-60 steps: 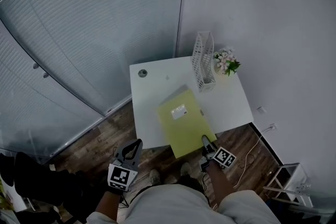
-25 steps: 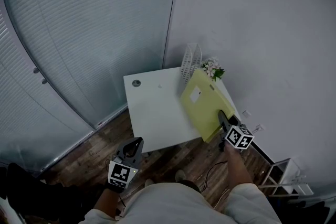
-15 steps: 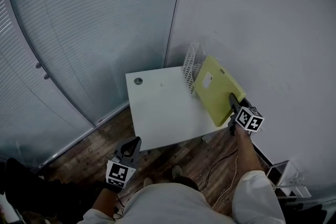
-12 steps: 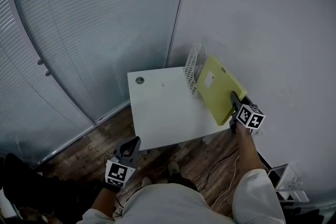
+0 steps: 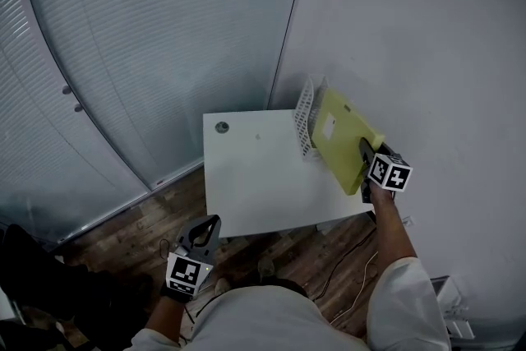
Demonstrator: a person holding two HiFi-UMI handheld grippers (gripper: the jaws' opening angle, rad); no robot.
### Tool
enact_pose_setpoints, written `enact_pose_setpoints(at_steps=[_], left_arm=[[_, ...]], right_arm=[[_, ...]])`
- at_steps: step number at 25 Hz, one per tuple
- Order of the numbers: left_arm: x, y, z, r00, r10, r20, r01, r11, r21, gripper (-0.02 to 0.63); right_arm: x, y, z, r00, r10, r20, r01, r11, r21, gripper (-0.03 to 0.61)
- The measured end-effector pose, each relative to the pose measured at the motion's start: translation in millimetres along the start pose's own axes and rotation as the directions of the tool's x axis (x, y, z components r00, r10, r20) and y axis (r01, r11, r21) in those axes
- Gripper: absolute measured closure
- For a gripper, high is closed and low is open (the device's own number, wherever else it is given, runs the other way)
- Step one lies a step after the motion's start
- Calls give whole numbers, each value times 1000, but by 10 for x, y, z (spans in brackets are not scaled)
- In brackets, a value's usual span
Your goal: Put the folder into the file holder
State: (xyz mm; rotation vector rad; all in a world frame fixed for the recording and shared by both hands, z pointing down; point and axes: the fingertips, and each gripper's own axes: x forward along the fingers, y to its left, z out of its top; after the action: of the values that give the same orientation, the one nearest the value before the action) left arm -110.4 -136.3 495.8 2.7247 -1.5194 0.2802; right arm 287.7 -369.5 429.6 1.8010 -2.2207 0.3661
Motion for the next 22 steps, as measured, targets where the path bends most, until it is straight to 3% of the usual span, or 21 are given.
enact_pose_setpoints(at_steps=[11,16,22], left_arm=[[338,48,-29,1000,30,-3,-30,999,-37,604],[383,117,-96,999,53,-4,-53,997,-58,604],[382,327,-195,995,97,-18,-99,991,-92,604]], right_arm=[[610,-1,261,978,29,-208,-45,996,-71,411],[926,26,424,940,32,-340,-61,995,-74,411],[1379,42,560,873,34,-487,-76,995,-68,410]])
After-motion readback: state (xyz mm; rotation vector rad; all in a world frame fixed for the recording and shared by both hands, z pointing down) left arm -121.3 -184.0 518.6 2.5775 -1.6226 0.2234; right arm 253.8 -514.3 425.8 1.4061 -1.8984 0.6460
